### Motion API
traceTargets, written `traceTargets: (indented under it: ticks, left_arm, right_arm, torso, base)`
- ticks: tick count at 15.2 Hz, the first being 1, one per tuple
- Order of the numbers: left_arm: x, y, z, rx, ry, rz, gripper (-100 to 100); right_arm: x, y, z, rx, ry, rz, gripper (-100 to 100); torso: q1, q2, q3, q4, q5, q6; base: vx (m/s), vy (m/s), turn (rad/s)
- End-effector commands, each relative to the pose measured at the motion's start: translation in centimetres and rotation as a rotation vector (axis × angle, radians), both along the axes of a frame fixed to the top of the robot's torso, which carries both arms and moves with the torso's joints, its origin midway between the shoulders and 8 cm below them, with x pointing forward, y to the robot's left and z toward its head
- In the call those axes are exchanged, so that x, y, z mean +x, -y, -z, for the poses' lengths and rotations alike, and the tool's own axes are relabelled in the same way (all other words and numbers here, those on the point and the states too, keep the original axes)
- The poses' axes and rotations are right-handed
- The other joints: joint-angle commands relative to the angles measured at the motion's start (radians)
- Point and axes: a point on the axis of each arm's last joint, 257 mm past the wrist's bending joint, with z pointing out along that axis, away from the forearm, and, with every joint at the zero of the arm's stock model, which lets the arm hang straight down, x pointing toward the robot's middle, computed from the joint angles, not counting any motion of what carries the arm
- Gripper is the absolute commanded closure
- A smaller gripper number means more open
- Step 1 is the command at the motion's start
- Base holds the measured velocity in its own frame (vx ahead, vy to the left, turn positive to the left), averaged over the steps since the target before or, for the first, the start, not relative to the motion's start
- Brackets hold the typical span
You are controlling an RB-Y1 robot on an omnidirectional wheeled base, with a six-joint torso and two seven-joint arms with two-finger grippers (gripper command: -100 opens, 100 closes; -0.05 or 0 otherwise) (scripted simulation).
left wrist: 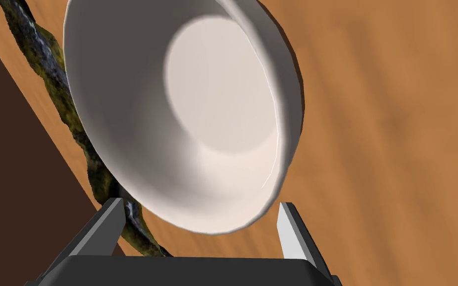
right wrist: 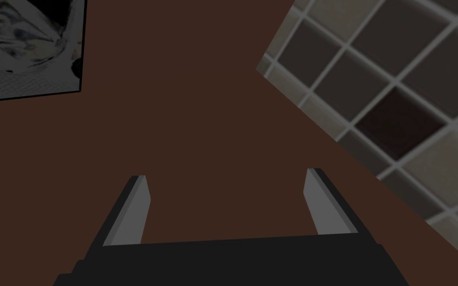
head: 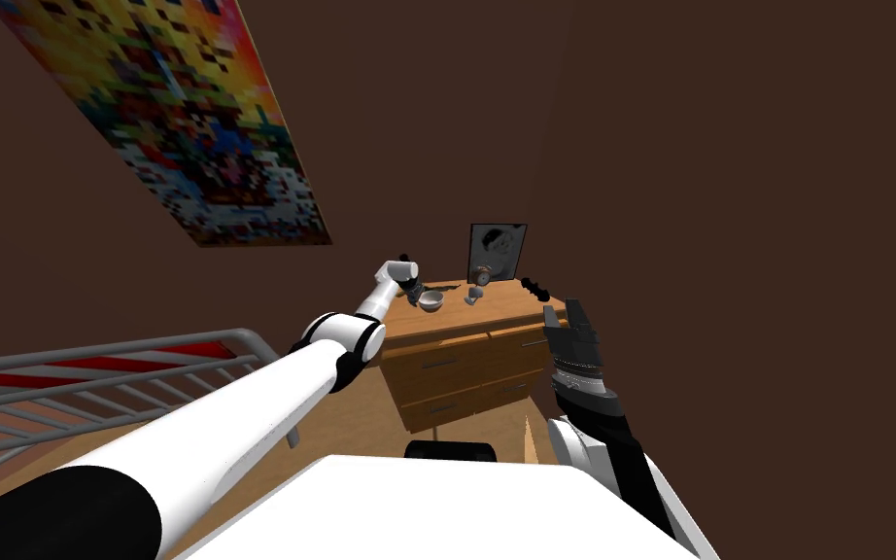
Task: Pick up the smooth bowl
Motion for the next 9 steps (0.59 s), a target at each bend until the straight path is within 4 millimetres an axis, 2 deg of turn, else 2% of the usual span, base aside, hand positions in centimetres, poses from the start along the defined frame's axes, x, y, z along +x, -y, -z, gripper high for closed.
traceTargets:
  ticks: [1,5,9]
  left_arm:
    - [-1.0,0.3,0.2,0.004,-0.058,0.005,-100]
    - [-2.2,0.7,0.3,0.008,-0.120,0.012,-100]
    - [-4.3,1.5,0.4,0.013,-0.225,0.025,-100]
  right_arm:
    - [0.0,0.0,0.0,0.000,0.000,0.000,0]
    - [0.0,0.0,0.0,0.000,0.000,0.000,0]
    - [0.0,0.0,0.0,0.000,0.000,0.000,0]
  torso:
    - [0.000,0.000,0.000,0.000,0.000,0.000]
    - [0.000,0.000,0.000,0.000,0.000,0.000]
    - [0.000,0.000,0.000,0.000,0.000,0.000]
  base:
    - [0.018,0.002,-0.020]
    - [0.016,0.001,-0.012]
    - [0.022,0.001,-0.020]
